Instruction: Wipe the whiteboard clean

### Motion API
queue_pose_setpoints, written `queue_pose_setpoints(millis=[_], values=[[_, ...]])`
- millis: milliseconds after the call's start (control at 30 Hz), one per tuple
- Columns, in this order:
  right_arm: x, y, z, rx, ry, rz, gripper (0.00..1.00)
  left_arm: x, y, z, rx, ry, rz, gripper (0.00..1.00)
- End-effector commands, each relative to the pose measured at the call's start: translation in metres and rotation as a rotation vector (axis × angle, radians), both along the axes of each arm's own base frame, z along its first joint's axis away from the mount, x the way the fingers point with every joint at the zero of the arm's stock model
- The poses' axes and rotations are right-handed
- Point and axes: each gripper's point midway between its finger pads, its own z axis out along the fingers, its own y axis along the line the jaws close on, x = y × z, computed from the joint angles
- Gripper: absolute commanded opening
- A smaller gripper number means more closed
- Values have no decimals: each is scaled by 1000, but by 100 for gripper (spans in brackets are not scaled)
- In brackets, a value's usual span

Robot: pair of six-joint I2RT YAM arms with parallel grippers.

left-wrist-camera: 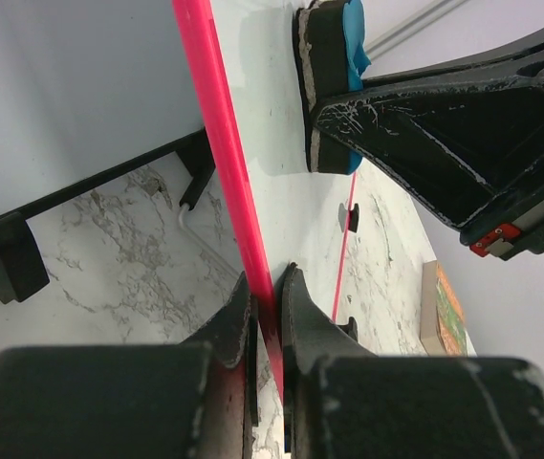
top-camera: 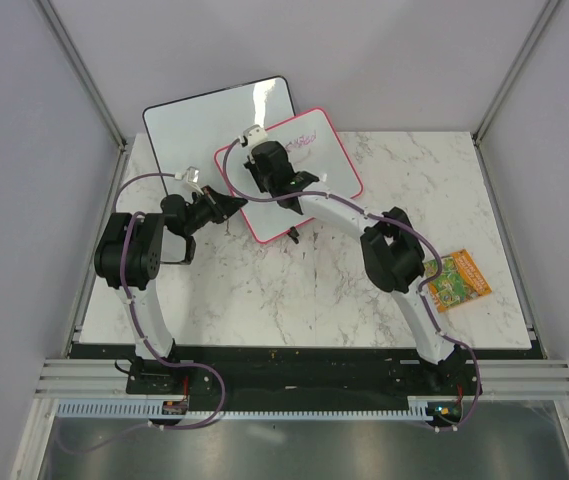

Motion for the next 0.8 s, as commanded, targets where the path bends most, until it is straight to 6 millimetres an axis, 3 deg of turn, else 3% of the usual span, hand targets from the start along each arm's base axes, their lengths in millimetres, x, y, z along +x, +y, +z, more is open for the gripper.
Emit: queue_pose_setpoints(millis=[0, 167, 367, 633, 700, 767], values=[[-41, -73, -144, -239, 327, -193, 0, -10, -24, 22, 116, -253, -127, 2], [-4, -132, -118, -205, 232, -384, 0, -9, -25, 22, 116, -254, -128, 2], [27, -203, -108, -133, 209, -545, 0, -9, -24, 22, 116, -253, -127, 2], [60, -241, -99, 32, 227, -601, 0, -9, -25, 21, 116, -250, -129, 2], [66, -239, -95, 31, 222, -583, 0, -9, -25, 21, 116, -250, -130, 2], [67, -225, -92, 52, 236, -521, 0, -9, -25, 21, 116, -250, -132, 2]])
